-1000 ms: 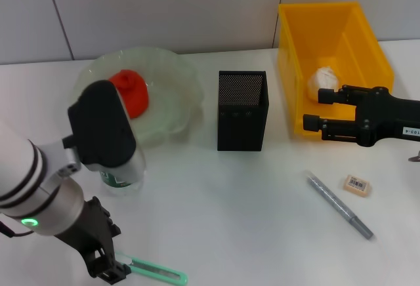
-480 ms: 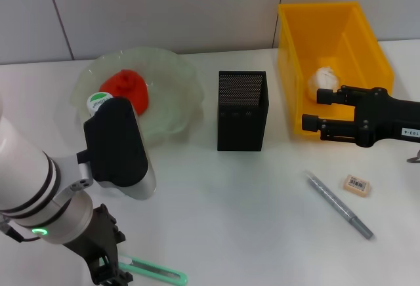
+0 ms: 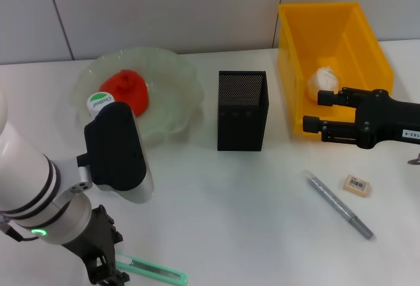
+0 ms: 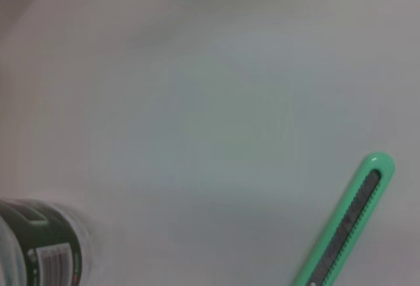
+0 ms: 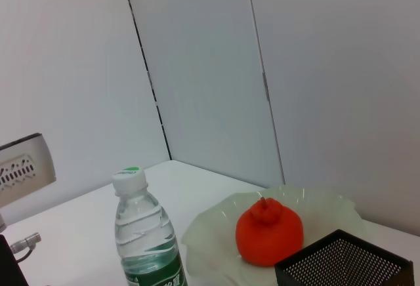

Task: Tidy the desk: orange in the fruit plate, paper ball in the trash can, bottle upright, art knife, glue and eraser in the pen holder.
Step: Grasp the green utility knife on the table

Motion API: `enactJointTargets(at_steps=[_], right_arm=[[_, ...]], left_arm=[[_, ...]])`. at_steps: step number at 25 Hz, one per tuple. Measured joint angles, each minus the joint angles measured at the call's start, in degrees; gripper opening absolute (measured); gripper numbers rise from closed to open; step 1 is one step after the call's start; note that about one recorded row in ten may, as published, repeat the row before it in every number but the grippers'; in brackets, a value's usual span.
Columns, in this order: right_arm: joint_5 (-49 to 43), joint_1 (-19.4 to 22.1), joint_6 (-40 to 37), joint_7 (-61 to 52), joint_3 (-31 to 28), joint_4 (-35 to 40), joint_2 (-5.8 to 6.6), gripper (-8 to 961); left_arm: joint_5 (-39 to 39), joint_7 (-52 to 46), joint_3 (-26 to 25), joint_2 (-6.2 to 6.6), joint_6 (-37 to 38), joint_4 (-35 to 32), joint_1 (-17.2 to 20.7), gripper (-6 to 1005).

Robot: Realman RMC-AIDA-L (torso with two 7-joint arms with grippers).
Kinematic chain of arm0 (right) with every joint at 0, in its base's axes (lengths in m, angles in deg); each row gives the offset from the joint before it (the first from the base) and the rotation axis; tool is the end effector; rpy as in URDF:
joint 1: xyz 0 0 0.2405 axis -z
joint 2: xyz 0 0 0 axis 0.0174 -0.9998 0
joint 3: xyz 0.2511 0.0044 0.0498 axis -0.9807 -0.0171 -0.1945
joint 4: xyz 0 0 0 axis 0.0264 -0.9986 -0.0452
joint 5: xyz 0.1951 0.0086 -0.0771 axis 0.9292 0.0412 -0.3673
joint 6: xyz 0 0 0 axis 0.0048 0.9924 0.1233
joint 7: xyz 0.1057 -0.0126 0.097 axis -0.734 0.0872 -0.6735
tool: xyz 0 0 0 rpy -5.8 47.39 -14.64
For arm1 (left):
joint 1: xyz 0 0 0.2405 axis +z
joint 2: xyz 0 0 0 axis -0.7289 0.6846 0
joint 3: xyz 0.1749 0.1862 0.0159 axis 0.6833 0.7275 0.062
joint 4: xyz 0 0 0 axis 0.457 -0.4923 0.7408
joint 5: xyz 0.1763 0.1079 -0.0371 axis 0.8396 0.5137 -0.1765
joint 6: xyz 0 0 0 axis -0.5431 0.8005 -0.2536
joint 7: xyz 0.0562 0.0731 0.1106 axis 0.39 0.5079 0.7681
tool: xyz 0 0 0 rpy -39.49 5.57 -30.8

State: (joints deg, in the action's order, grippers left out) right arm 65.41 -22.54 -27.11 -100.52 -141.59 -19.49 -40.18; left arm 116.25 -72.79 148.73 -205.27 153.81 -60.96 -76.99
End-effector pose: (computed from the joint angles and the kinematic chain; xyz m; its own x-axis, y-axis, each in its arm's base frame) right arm 0.2751 0.3247 0.0621 0.7639 -0.2913 -0.5758 -0.5238 -0.8011 -0.2896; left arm -0.1808 0.3026 -0.0499 0.8129 0.1793 -0.5541 0.1109 -0.9817 -0.1549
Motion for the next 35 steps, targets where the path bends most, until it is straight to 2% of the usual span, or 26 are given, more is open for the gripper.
enactJointTargets(at_steps=[35], right_arm=[[0.0,0.2,0.0,0.0,0.0,0.1,-0.04,750]], left_arm=[[1.3,0.6,2.1,0.00,-2.8,1.2,0.9,594]])
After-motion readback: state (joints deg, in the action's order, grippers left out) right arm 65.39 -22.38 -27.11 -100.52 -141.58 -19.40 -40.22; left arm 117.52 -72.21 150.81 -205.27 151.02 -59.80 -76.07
